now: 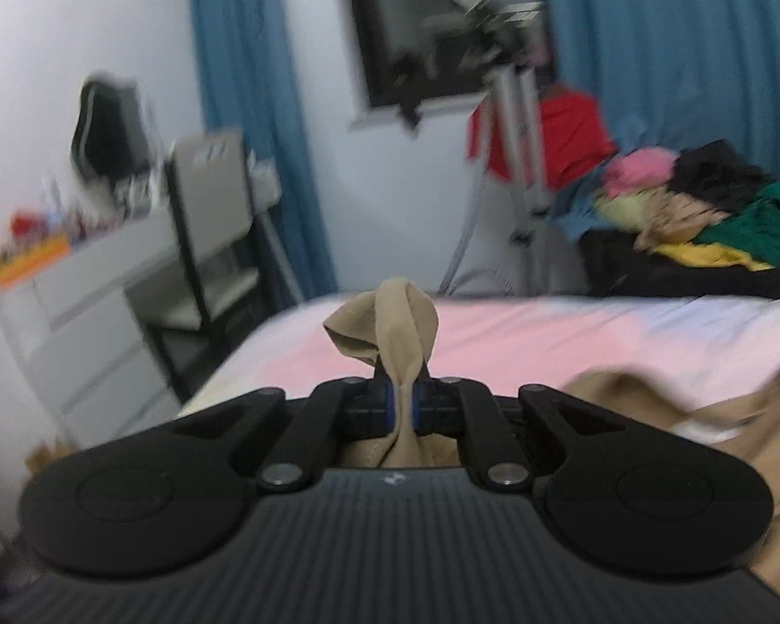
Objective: Fold clothes
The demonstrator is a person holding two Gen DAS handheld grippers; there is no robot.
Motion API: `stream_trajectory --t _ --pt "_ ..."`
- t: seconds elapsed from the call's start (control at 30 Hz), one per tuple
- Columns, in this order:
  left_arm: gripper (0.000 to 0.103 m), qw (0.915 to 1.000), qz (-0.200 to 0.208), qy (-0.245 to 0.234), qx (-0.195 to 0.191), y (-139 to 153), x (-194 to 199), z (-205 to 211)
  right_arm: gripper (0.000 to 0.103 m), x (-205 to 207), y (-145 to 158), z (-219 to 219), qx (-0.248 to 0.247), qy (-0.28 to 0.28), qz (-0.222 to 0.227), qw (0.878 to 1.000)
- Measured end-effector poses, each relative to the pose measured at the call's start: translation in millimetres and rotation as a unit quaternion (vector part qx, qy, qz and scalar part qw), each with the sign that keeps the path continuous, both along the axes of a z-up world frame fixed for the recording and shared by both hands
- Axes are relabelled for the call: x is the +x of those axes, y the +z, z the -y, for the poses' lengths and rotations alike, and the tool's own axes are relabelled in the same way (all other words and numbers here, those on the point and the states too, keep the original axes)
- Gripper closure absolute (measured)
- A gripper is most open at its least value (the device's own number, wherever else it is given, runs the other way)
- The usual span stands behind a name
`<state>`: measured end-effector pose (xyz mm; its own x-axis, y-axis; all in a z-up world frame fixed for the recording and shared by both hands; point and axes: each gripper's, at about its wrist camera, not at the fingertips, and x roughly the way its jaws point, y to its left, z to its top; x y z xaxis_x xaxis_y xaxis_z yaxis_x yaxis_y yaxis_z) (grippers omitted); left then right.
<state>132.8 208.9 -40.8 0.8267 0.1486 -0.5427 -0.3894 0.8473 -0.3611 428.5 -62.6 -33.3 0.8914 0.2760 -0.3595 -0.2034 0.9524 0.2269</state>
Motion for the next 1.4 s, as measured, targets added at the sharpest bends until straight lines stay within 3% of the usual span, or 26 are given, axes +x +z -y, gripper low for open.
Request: stream_trajectory --t 0.13,0.4,0.47,0.53,0.57,0.77,0.9,1.03,1.2,1.3,1.4 --pt "0.004 0.9999 0.009 -0.006 0.001 7 -7 10 0.094 -7 6 80 0.039 -0.056 0.001 0.998" --pt "0.004 0.9980 0.002 -0.049 0.039 5 4 45 0.090 -7 -60 187 0.114 -0.146 -0.070 0.980" --pt "0.004 0.9966 -0.009 -0.062 0.054 0 11 55 0.074 -6 -74 197 0.123 -0.153 -0.091 0.976" --pt "0.004 0.9953 -0.013 -0.073 0.061 -3 16 64 0.022 -10 -81 197 0.123 -0.148 -0.087 0.978" --pt "0.004 0.9947 -0.014 -0.078 0.066 -4 18 67 0.015 -17 -81 197 0.122 -0.144 -0.079 0.979" --pt "0.004 0.9908 -0.007 -0.099 0.092 -2 19 78 0.017 -60 -53 187 0.093 -0.086 -0.067 0.990" --pt "0.004 0.9883 -0.010 -0.115 0.100 1 11 84 0.017 -131 -26 177 0.054 -0.054 -0.044 0.996" --pt "0.004 0.9844 0.000 -0.138 0.109 12 -7 95 0.017 -222 -13 173 0.058 -0.039 -0.050 0.996" --pt "0.004 0.9734 0.023 -0.189 0.128 29 -49 116 0.017 -322 -14 176 0.086 -0.023 -0.075 0.993" --pt "0.004 0.9657 0.026 -0.215 0.144 32 -69 132 0.017 -363 -22 181 0.105 -0.021 -0.078 0.991" --pt "0.006 0.9581 0.014 -0.245 0.147 30 -85 146 0.017 -386 -30 185 0.093 -0.026 -0.077 0.992"
